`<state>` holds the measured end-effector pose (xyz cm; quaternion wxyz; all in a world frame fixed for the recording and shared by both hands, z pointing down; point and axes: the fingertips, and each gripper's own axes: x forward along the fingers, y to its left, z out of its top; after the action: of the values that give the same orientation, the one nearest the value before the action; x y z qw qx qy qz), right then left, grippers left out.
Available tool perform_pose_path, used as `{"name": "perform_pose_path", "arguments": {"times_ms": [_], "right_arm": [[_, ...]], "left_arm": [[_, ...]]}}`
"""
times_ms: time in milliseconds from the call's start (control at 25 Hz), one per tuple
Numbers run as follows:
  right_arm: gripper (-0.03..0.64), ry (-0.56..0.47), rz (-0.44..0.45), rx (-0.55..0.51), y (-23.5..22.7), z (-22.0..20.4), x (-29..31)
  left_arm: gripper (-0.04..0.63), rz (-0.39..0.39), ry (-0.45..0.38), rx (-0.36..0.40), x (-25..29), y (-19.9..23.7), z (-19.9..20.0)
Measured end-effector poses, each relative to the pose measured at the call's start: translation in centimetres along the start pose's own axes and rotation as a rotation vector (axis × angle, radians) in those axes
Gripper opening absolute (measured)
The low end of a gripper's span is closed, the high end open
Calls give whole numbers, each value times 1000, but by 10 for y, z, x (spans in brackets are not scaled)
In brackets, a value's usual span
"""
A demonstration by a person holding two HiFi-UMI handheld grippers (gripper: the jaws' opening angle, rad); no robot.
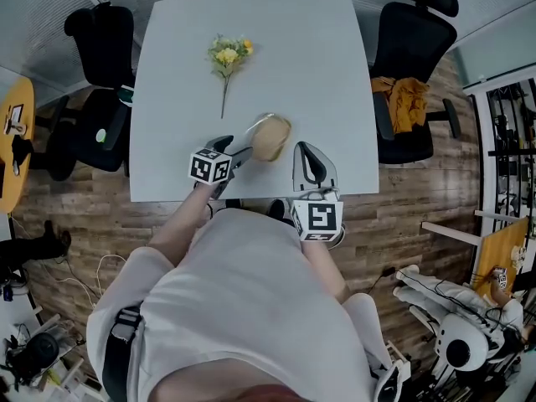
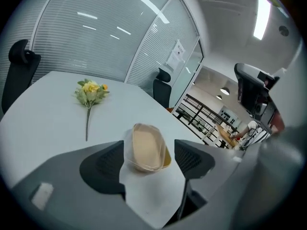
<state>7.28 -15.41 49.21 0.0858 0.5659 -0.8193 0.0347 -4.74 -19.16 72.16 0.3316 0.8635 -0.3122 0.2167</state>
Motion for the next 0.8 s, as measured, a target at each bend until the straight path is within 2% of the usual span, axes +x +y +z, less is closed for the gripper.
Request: {"name": "perform_pose_path", "arguments": {"times_ms": [160,280,640,800], "right_arm": [[9,3,17,-24,5,1,5],[9,10,19,-18,3,-1,9],[9,26,15,-1,-7,-5,20],[9,36,14,6,-9,-8,24]], "left_arm": [[368,-27,47,-19,10,0,-8],[386,-31,60,-32,17,4,-9],[512,-7,112,-60,35,23,-13],[535,-15,125,-93,43,30,-18]]}}
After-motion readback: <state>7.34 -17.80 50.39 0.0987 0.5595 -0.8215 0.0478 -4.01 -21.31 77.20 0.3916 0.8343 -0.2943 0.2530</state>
